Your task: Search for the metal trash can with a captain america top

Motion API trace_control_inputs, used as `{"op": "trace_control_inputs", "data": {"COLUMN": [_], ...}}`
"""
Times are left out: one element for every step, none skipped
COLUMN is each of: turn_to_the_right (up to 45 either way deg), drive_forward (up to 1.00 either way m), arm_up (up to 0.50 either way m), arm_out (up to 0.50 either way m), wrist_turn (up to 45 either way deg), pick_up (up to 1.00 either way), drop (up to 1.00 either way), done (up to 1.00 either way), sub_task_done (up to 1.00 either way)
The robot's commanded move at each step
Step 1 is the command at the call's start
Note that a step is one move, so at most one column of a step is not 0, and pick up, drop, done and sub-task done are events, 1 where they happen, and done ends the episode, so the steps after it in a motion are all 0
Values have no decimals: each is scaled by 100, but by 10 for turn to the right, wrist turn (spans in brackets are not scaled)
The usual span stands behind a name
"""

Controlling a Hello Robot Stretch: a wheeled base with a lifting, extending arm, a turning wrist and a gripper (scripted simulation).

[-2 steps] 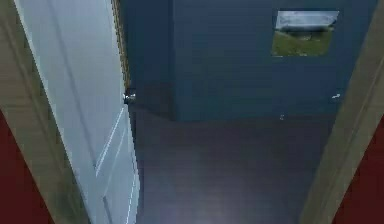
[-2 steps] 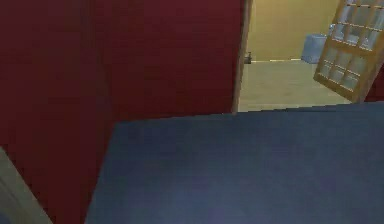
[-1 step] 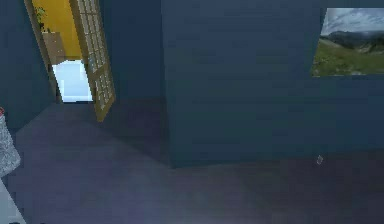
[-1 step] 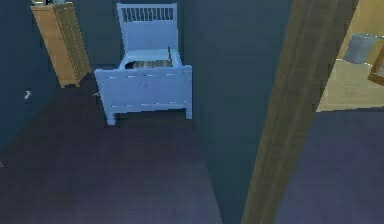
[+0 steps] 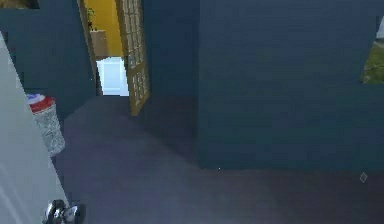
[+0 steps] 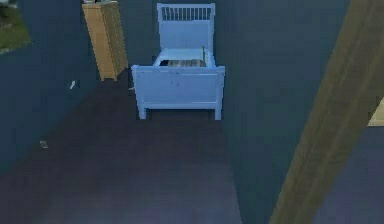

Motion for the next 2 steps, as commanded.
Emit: {"op": "trace_control_inputs", "data": {"turn_to_the_right": [0,-30], "drive_forward": [25,0], "arm_up": [0,0], "arm_out": [0,0], "wrist_turn": [0,0], "pick_up": [0,0], "drop": [0,0], "done": [0,0], "sub_task_done": [0,0]}}
